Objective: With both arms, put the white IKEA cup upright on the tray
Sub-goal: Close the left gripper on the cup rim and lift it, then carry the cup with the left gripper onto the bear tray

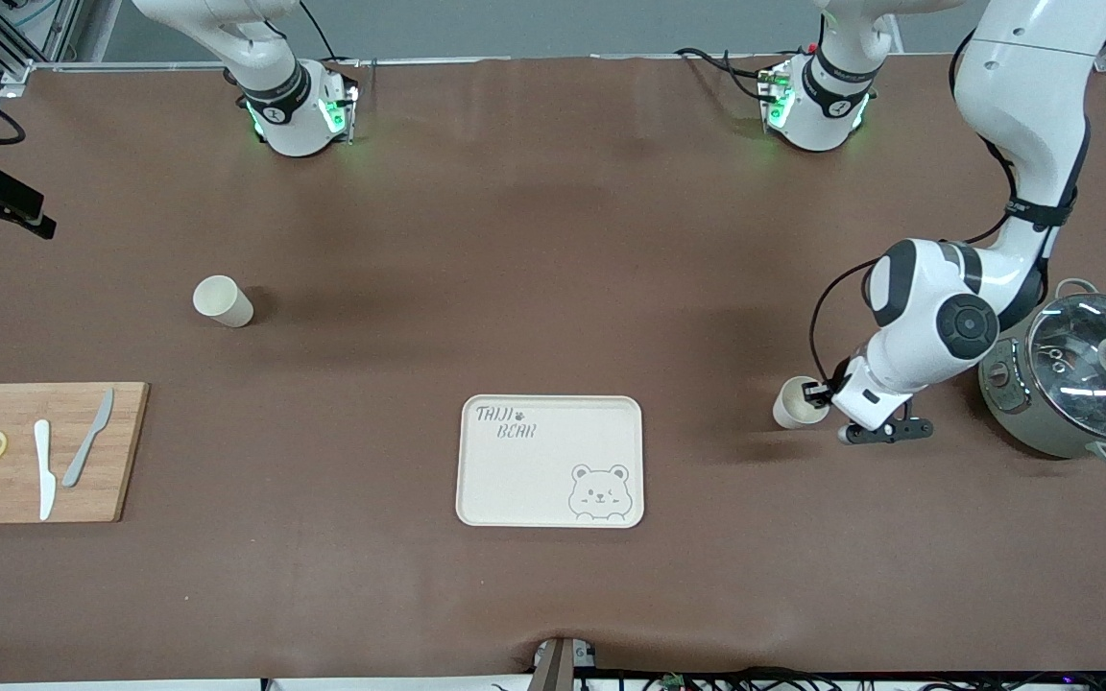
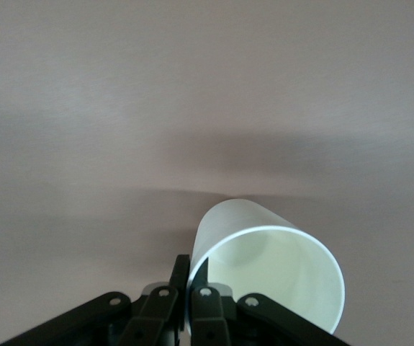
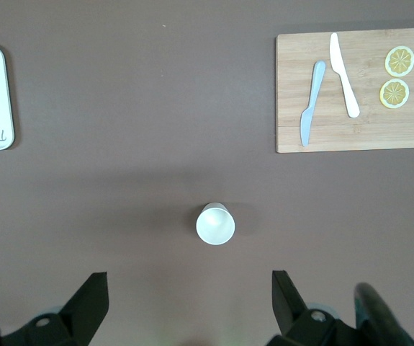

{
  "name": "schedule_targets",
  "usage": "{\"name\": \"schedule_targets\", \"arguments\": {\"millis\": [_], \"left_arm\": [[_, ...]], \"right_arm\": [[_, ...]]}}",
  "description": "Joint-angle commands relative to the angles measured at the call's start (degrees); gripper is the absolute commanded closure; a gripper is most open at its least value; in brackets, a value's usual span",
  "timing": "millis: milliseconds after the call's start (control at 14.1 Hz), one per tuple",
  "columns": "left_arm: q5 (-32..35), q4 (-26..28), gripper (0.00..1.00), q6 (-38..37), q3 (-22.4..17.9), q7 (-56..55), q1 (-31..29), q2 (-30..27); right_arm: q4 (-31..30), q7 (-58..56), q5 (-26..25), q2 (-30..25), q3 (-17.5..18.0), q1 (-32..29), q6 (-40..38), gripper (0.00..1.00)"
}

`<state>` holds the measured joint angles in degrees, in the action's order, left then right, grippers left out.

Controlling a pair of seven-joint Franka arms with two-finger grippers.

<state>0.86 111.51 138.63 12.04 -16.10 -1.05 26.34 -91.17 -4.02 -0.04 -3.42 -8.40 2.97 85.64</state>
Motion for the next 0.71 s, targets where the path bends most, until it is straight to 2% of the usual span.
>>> {"name": "schedule_targets", "arguments": {"millis": [0,284,639], "left_arm": [[0.10,-2.86,1.00,-0.98,0.53,-4.10,2.27,0.55],[0.19,-13.04,1.00,-9.85,0.44,-13.14,7.88,4.33],[0.28,-20.62,1.00,-11.89,0.35,-22.82,13.52,9.60]], "right_arm": [[0.64,0.42,0.04,0.52,0.22,-0.42,-0.47,0.00],[0.64,0.51,0.48,1.22,0.22,-0.59,-0.21,0.00],[0.38,0.77,0.66,3.68,0.14,-0.68,0.06,0.00]]}}
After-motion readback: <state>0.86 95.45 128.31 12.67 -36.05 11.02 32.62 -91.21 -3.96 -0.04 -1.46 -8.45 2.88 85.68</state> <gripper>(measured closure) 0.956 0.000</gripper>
